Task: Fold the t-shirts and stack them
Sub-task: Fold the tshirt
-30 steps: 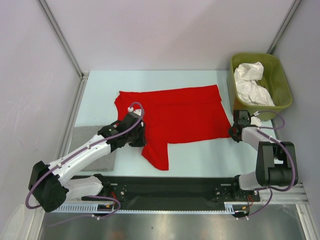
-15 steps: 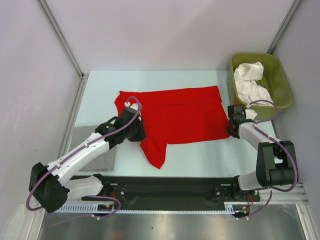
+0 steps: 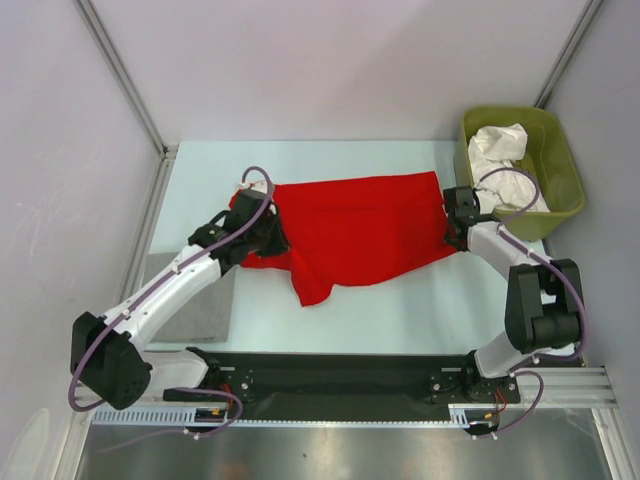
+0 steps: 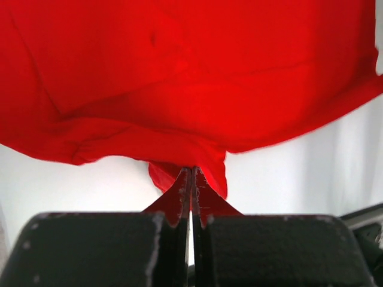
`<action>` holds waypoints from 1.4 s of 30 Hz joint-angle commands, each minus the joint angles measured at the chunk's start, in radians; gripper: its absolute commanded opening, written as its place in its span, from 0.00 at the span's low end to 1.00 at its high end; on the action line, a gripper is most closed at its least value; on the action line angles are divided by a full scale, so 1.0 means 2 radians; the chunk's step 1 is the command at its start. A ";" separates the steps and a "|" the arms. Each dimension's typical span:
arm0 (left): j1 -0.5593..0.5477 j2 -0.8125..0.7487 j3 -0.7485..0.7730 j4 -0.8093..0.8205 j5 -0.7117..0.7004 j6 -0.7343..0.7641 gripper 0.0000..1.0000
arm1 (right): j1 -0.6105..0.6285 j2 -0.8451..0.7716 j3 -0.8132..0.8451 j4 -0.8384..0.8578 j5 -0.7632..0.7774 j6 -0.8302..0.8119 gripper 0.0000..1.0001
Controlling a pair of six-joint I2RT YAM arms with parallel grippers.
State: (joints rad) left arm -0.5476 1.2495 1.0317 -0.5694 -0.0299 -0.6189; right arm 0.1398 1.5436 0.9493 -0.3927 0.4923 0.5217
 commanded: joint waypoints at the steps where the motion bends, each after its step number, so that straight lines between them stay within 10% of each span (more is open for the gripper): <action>1: 0.034 0.011 0.040 0.018 0.005 0.003 0.00 | 0.008 0.025 0.051 -0.003 0.019 -0.020 0.03; 42: 0.189 0.265 0.253 0.030 0.053 0.020 0.00 | -0.014 0.309 0.389 -0.061 0.020 -0.081 0.06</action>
State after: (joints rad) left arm -0.1802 1.7531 1.4723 -0.5228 0.0486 -0.6006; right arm 0.1238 2.1479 1.6684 -0.5056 0.5293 0.3691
